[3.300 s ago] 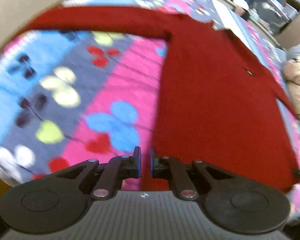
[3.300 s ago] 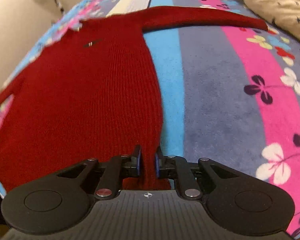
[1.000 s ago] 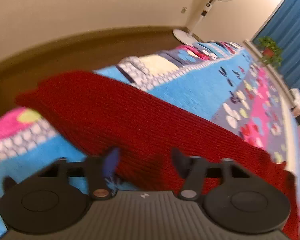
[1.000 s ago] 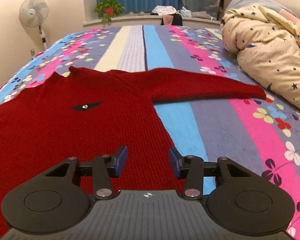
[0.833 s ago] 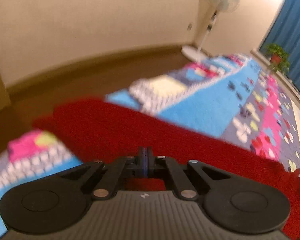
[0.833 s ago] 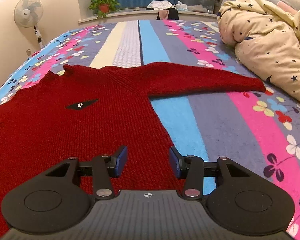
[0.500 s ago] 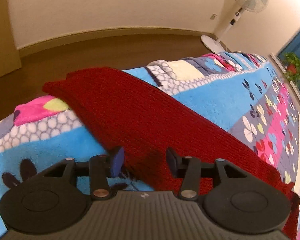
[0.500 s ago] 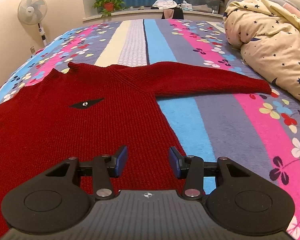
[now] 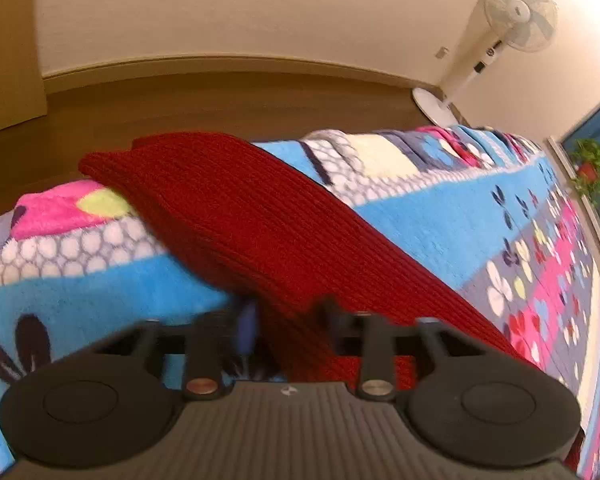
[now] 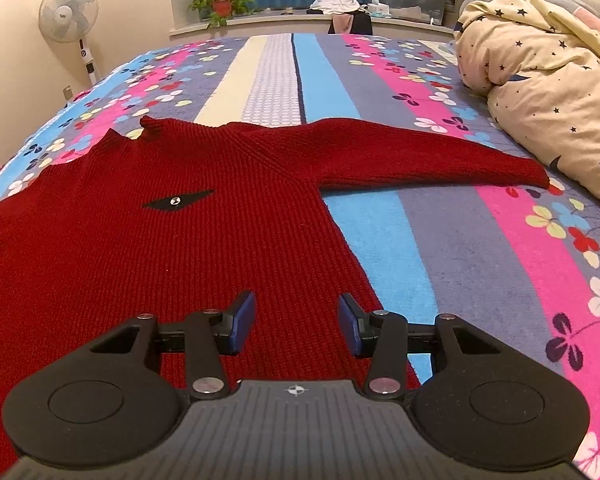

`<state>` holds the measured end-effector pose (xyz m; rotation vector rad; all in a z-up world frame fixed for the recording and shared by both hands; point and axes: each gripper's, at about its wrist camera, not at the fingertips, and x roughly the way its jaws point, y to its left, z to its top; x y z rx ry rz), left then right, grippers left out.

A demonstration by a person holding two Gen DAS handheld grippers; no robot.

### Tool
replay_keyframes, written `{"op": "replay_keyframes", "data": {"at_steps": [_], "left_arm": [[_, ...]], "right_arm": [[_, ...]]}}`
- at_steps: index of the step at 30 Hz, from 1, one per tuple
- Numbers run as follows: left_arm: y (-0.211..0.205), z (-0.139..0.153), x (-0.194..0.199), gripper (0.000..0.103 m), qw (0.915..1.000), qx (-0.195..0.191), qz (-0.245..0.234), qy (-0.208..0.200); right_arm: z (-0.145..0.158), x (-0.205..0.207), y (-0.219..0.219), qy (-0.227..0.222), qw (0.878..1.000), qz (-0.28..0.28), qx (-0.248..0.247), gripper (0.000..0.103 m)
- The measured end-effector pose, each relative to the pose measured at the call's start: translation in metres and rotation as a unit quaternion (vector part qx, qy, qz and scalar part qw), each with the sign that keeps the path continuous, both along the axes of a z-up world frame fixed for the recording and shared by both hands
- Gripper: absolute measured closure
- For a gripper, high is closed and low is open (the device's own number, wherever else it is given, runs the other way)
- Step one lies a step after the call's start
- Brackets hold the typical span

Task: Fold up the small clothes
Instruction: 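Grasp that sleeve with the left gripper and fold it across the body, then grasp the spread sleeve cuff with the right gripper and lift it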

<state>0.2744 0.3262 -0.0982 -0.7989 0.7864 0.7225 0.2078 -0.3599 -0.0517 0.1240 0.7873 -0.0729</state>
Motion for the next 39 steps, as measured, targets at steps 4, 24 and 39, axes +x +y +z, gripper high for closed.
{"op": "replay_keyframes", "data": {"at_steps": [4,24,39], "left_arm": [[-0.015,0.015,0.003,0.087,0.9981,0.06,-0.013,-0.009],[-0.227,0.077,0.037,0.045,0.8685,0.167,-0.441,-0.152],[-0.13,0.072,0.059,0.045,0.9472,0.14,-0.283,-0.057]], "right_arm": [[0.0,0.001,-0.002,-0.001,1.0,-0.002,0.002,0.056],[-0.008,-0.002,0.005,0.001,1.0,0.007,-0.012,0.056],[-0.038,0.098,0.078,0.011,0.989,-0.047,0.142,0.043]]}}
